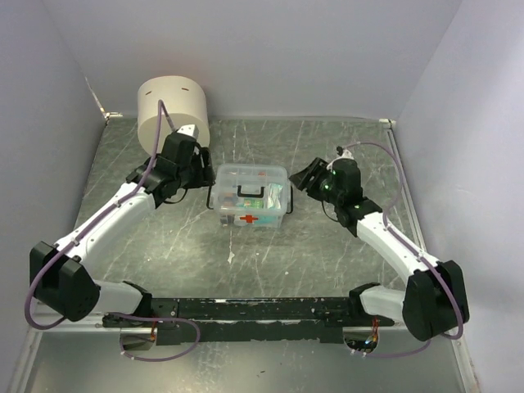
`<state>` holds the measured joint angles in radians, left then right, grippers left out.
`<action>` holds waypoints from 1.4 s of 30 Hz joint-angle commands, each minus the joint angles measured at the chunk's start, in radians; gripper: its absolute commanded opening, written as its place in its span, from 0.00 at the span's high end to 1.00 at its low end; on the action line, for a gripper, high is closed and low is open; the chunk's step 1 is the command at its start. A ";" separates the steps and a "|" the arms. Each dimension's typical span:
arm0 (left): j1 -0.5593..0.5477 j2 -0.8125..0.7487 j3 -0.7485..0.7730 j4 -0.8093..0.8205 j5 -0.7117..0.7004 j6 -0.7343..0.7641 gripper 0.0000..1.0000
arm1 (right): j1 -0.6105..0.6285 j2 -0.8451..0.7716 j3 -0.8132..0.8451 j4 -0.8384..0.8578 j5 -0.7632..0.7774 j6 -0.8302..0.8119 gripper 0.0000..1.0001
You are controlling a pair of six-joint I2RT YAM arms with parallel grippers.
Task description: Organize the medicine kit
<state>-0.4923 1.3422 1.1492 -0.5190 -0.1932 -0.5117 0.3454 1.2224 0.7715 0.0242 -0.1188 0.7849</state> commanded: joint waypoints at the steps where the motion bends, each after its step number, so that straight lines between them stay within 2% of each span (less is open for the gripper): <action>1: -0.056 0.010 0.059 -0.003 0.110 0.075 0.23 | -0.030 -0.048 -0.110 0.031 0.076 0.102 0.47; 4: -0.115 0.036 0.090 -0.006 0.090 0.092 0.14 | -0.076 -0.061 -0.191 0.095 0.030 0.150 0.50; 6: -0.143 0.055 0.108 -0.004 0.073 0.104 0.03 | -0.111 -0.044 -0.222 0.144 -0.039 0.160 0.53; 8: -0.161 0.081 0.124 0.001 0.080 0.115 0.00 | -0.125 -0.006 -0.231 0.176 -0.107 0.154 0.56; 12: -0.199 0.133 0.171 -0.003 0.053 0.132 0.00 | -0.128 0.088 -0.235 0.271 -0.229 0.139 0.61; 16: -0.215 0.188 0.203 -0.014 0.069 0.137 0.03 | -0.129 0.151 -0.232 0.335 -0.288 0.143 0.64; 20: -0.224 0.242 0.223 -0.039 0.097 0.134 0.07 | -0.128 0.198 -0.232 0.361 -0.296 0.142 0.68; 24: -0.235 0.293 0.237 -0.091 0.093 0.134 0.04 | -0.128 0.221 -0.239 0.385 -0.301 0.136 0.69; 34: -0.261 0.344 0.233 -0.158 -0.002 0.130 0.02 | -0.128 0.257 -0.268 0.453 -0.324 0.140 0.70; 42: -0.291 0.388 0.275 -0.221 -0.070 0.130 0.00 | -0.129 0.271 -0.286 0.485 -0.341 0.149 0.76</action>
<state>-0.7631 1.6798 1.4082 -0.6186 -0.2222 -0.3798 0.2195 1.4826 0.4992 0.4614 -0.4423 0.9318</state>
